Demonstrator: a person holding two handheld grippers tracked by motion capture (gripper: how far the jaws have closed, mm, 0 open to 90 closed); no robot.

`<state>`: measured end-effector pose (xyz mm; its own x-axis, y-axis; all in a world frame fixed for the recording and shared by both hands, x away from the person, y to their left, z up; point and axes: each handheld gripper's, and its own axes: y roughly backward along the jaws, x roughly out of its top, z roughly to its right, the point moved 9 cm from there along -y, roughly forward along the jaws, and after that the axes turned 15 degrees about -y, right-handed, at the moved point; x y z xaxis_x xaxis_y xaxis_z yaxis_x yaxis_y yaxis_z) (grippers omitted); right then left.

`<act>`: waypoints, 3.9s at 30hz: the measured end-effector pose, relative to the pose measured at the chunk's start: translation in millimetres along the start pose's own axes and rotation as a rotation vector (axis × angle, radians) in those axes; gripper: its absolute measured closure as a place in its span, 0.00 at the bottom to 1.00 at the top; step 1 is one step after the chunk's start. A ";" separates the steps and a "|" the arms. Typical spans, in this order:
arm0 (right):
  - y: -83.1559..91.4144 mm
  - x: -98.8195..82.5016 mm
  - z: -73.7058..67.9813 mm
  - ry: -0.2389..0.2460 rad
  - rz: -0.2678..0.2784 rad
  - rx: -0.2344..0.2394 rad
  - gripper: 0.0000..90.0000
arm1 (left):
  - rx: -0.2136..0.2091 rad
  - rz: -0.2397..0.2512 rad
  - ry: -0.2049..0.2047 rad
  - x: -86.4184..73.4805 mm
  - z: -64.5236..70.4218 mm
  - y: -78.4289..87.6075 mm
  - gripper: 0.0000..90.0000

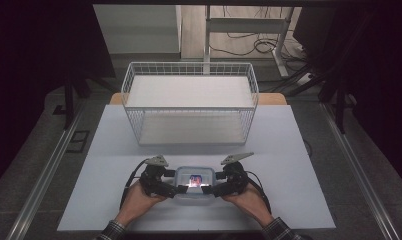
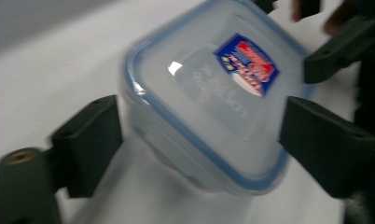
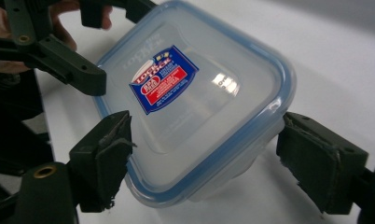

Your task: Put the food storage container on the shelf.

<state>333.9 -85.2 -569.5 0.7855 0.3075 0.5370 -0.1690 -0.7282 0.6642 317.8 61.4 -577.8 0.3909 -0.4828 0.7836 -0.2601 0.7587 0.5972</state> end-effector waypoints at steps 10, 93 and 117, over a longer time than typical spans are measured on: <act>16.5 -11.7 -4.1 0.010 -0.002 0.028 0.47 | -0.004 0.016 0.024 -11.8 13.7 14.4 0.41; 78.5 107.4 -27.0 -0.135 0.219 0.214 0.65 | -0.027 0.238 0.122 94.4 -36.8 88.9 0.63; 114.6 202.6 -43.5 -0.091 0.300 0.221 0.65 | 0.020 0.282 0.081 179.7 -81.1 135.2 0.63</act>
<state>447.7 -79.7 -362.0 0.7719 0.0119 0.6356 -0.2749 -0.8953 0.3506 424.5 112.7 -370.1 0.3696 -0.2172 0.9035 -0.3857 0.8487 0.3618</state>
